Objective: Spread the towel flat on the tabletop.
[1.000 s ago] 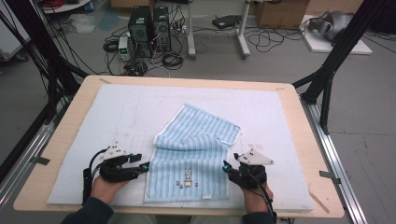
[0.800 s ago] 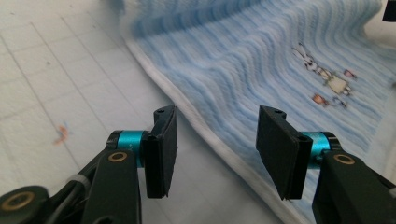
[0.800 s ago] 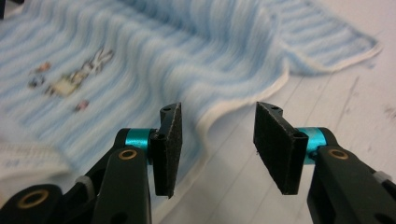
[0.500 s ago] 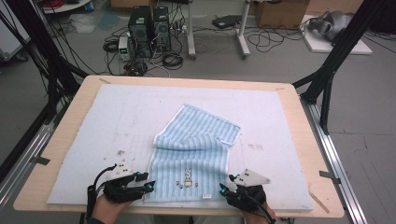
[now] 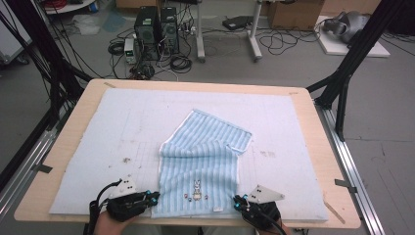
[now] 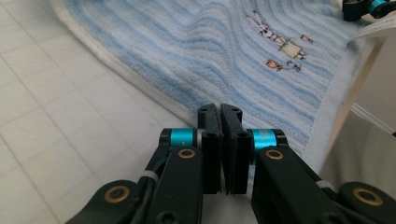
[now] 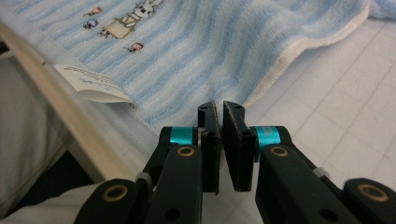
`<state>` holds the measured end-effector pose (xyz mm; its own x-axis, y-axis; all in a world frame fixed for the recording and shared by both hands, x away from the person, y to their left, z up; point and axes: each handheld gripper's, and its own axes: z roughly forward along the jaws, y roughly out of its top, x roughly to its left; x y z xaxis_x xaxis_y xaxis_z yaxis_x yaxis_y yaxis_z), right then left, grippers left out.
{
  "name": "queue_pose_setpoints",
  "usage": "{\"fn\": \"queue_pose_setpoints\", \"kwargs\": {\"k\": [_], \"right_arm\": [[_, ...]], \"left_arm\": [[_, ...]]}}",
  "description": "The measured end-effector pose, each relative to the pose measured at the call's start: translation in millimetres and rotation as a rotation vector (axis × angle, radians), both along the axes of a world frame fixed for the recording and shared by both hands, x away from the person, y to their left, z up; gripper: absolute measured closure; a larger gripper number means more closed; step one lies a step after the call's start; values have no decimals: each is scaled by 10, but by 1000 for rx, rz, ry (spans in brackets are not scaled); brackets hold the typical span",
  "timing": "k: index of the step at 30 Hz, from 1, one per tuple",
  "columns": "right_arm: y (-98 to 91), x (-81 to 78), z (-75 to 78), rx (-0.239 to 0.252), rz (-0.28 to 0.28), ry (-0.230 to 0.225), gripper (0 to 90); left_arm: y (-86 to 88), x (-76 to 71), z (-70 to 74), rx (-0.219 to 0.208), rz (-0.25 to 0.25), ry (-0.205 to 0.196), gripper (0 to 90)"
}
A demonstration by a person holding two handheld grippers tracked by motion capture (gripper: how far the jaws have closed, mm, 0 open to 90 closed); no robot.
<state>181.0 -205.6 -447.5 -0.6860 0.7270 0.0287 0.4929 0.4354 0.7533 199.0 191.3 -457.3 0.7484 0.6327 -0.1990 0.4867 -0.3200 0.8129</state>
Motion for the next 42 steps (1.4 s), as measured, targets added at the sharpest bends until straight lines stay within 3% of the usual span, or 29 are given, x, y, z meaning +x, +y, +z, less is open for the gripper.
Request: {"fn": "queue_pose_setpoints", "kwargs": {"k": [7,13,14,16,18,21,25,31,36,37,39,42], "right_arm": [[-72,-252,58,4,39,-22,849],[-88,-509,76,-36,79,-21,849],[-85,-548,72,-44,85,-17,848],[-83,-600,69,-52,92,-14,790],[-79,-611,95,-22,68,-35,713],[-73,-528,140,31,20,-70,622],[-34,-296,165,43,-62,-92,558],[56,76,104,18,-171,-72,530],[112,278,-8,-27,-198,-34,643],[109,291,-21,-13,-199,-16,669],[89,286,-12,6,-180,4,822],[65,217,3,-19,-150,4,875]], "left_arm": [[34,-232,-6,-23,-56,-5,864],[54,-381,-23,-29,-108,10,854],[58,-384,-6,-30,-105,3,819],[71,-363,30,-45,-62,-14,645],[103,-312,68,-68,-11,-35,534],[150,-217,134,-96,46,-74,496],[164,-83,220,-96,72,-112,497],[158,138,278,-116,124,-95,440],[91,269,261,-121,133,-83,435],[77,286,263,-121,130,-80,435],[60,324,270,-121,124,-79,436],[54,395,298,-116,123,-82,437]]}}
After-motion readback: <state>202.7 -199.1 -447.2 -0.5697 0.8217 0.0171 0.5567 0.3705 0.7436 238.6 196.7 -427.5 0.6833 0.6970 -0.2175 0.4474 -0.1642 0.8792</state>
